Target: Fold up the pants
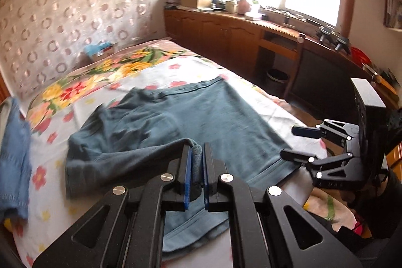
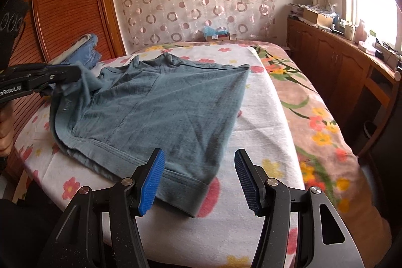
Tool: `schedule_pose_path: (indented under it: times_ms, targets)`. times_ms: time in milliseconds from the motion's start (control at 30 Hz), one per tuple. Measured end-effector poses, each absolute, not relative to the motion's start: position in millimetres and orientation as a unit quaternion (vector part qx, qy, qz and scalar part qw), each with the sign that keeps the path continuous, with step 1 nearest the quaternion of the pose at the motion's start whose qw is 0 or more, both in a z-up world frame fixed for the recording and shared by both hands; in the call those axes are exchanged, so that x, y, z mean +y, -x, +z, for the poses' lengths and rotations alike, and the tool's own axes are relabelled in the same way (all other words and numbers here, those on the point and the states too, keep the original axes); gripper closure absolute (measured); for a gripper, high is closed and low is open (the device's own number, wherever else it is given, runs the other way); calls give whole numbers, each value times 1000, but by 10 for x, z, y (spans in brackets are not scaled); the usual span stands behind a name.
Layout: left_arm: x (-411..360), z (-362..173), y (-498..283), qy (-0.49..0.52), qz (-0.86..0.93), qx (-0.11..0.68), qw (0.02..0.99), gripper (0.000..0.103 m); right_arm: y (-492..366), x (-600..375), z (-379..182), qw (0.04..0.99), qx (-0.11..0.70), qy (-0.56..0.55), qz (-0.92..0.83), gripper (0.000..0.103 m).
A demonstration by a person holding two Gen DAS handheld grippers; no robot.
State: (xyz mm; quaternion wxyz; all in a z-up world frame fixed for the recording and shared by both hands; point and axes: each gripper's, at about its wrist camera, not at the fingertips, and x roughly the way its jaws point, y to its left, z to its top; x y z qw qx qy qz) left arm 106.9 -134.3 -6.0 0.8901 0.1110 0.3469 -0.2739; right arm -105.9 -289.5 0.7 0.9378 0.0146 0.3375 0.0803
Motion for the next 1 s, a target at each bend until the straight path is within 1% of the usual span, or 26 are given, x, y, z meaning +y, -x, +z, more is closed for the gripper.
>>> schedule_pose_path:
  times_ms: [333,533,600,667,700,733,767,967,1000]
  targets:
    - [-1974,-49,-1154,-129,-316,350,872,94,1149,-2999,14,941,330,-25,66,44]
    - [-1993,-95,-1201,-120,-306,362,872,94,1177,-2961,16,943,327,-27,63,44]
    - [-1956,-107,-1210,-121,-301,363,874,88,1167,-2958,10,943,327,-30,63,44]
    - [-1910,-100,-1196,-122,-296,363,875,78,1152,-2922,4,943,326,-30,64,44]
    - [-1887,-94,-1185,-122,-296,361,876,74,1150,-2934,2,943,326,-30,65,44]
    - [-1857,-83,-1168,-120,-296,357,878,66,1139,-2925,1,943,325,-30,66,44]
    - [-1806,-71,-1154,-116,-297,353,879,60,1122,-2901,-2,943,325,-29,67,44]
    - [-1538,-125,-1159,-110,-276,355,886,59,1052,-2857,14,943,322,-31,73,44]
    - [-1470,-147,-1175,-104,-272,358,887,58,1040,-2835,20,944,320,-32,78,45]
